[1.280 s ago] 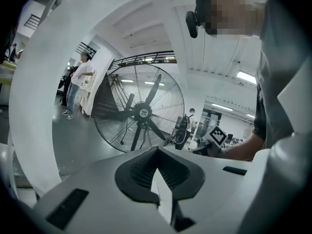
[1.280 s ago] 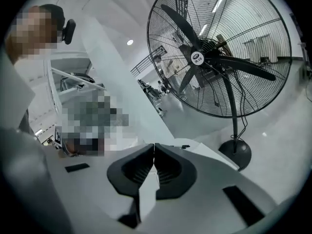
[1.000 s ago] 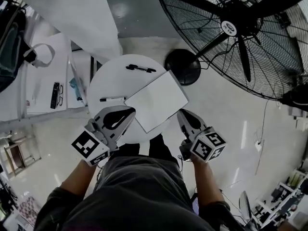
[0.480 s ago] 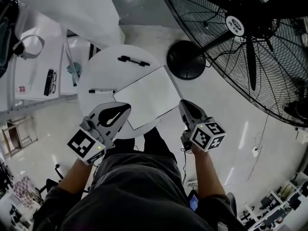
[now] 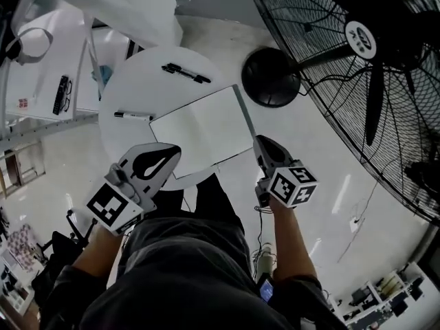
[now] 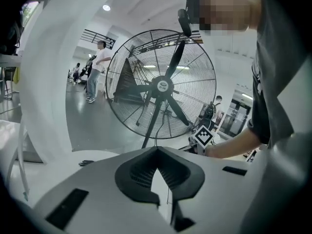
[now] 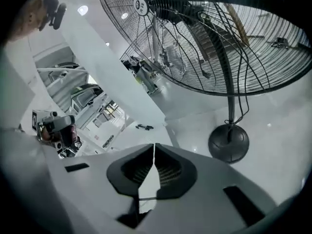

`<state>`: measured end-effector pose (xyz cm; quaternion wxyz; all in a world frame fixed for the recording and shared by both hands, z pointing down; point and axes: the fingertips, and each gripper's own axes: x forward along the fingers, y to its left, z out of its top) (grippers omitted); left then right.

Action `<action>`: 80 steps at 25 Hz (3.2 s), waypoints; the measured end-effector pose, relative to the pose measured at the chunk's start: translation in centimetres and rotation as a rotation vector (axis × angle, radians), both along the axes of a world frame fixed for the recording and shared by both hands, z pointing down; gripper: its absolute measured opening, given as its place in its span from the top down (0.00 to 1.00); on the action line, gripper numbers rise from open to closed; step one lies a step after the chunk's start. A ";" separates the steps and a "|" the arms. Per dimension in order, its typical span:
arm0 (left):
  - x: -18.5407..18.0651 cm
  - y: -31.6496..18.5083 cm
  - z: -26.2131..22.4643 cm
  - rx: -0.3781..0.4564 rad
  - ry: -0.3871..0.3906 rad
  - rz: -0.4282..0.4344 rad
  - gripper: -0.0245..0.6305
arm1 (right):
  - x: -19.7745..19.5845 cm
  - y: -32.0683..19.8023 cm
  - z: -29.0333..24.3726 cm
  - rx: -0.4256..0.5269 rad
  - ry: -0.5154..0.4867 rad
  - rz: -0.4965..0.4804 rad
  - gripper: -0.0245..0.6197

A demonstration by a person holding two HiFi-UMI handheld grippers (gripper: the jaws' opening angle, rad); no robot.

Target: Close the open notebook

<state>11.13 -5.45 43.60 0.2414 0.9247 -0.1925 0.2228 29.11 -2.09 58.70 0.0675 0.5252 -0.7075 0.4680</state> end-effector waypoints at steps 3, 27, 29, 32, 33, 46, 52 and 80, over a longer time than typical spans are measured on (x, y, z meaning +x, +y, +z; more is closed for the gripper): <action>0.0 0.3 1.1 -0.015 -0.016 -0.013 0.94 | 0.6 0.0 1.9 -0.020 -0.001 -0.011 0.92; 0.4 2.2 5.6 -0.108 -0.089 -0.021 0.94 | 2.2 2.2 10.8 -0.150 -0.148 0.008 0.67; 0.4 2.3 5.7 -0.116 -0.096 -0.017 0.94 | 1.9 2.5 11.2 -0.154 -0.197 0.016 0.62; 0.5 2.2 5.8 -0.122 -0.104 -0.010 0.94 | 1.4 2.7 11.9 -0.167 -0.247 0.020 0.58; 0.5 2.2 5.9 -0.123 -0.107 -0.006 0.94 | 1.2 2.9 12.1 -0.174 -0.261 0.018 0.57; -0.9 2.4 5.5 -0.118 -0.099 0.031 0.94 | 0.1 3.7 11.7 -0.155 -0.312 0.024 0.77; -2.7 2.8 4.1 -0.093 -0.063 0.046 0.94 | -0.3 3.5 8.4 -0.088 -0.233 0.047 0.88; -15.6 5.3 -4.1 0.044 0.110 0.070 0.94 | -13.3 6.5 -4.2 0.097 0.160 -0.052 0.90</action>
